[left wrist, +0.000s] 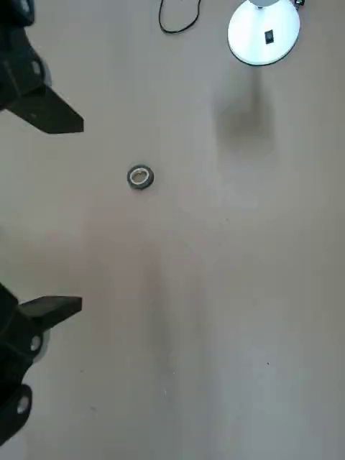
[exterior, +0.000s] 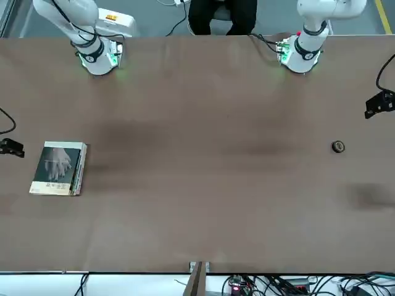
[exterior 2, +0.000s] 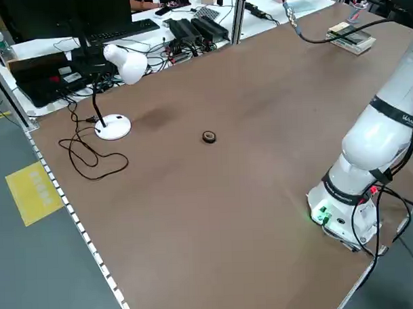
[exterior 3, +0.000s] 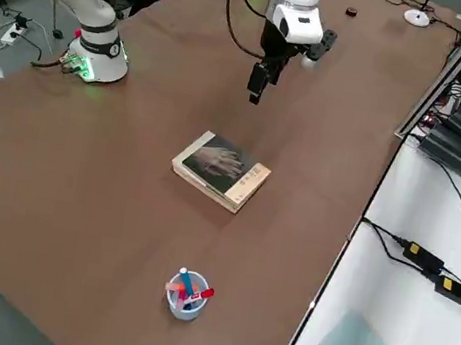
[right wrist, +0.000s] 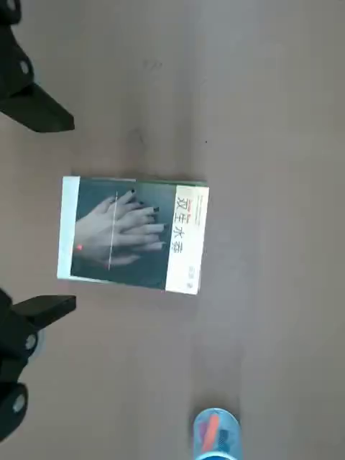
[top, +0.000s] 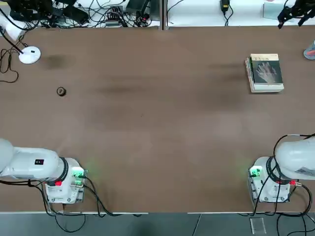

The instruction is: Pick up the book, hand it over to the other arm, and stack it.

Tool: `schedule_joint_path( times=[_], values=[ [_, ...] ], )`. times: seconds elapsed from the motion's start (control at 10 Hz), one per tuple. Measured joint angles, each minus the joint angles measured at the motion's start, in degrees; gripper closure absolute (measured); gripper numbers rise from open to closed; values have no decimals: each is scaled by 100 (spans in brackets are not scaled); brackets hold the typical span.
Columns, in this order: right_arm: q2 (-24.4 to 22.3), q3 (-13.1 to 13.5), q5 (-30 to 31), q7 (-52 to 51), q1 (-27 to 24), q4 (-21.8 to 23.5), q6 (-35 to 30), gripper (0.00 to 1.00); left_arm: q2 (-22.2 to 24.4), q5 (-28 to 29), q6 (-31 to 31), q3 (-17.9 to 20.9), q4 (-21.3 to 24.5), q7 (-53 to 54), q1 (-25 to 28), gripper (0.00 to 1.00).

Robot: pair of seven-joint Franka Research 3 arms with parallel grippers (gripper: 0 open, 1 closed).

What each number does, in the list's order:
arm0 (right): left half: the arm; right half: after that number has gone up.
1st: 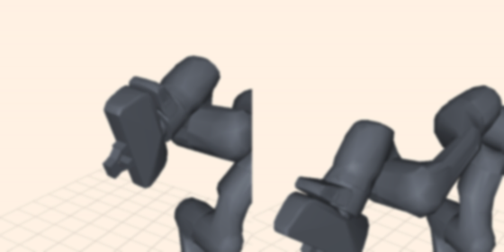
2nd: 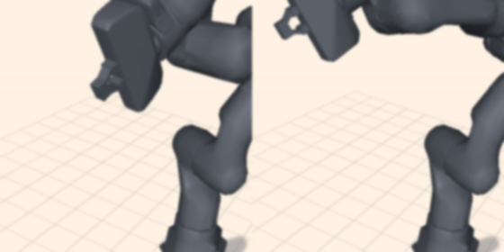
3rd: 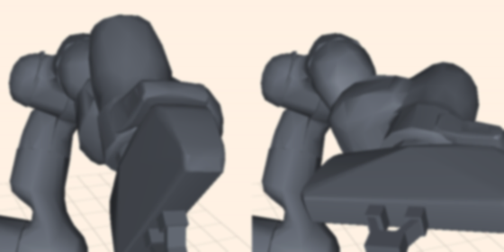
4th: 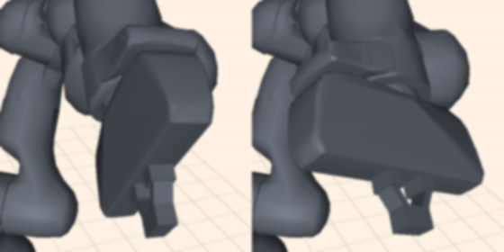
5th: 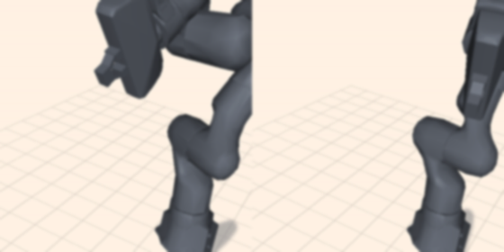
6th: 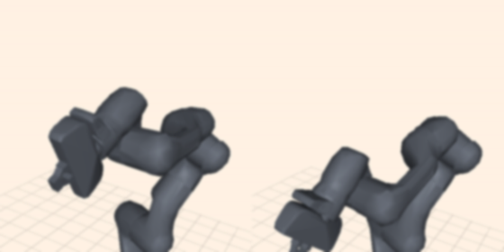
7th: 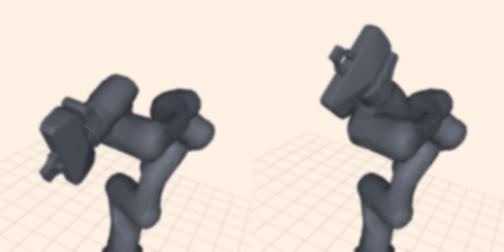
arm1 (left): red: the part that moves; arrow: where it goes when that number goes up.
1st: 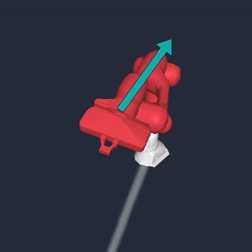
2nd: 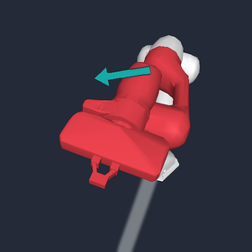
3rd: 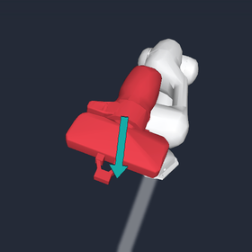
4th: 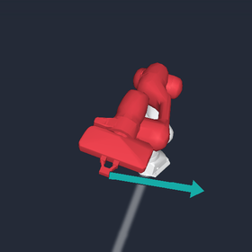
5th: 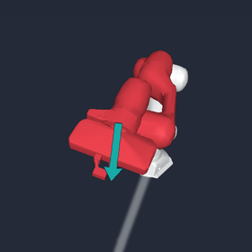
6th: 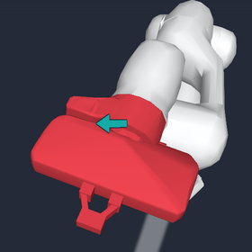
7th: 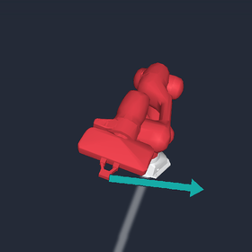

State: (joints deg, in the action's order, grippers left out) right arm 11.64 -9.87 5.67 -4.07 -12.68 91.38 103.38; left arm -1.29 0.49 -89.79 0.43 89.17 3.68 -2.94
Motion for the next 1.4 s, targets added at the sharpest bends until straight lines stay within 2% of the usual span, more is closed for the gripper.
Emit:
schedule_joint_path(
  times=[0.9, 1.4],
  values=[
    [-476, 80, -7, 428, 97, 31, -543, 0, 2, 0, -7, -3, -7, 57, -1, 0],
    [-690, 82, -7, 744, 439, -106, -894, 0, 3, 0, -9, -9, -16, 58, -5, 0]
  ],
)
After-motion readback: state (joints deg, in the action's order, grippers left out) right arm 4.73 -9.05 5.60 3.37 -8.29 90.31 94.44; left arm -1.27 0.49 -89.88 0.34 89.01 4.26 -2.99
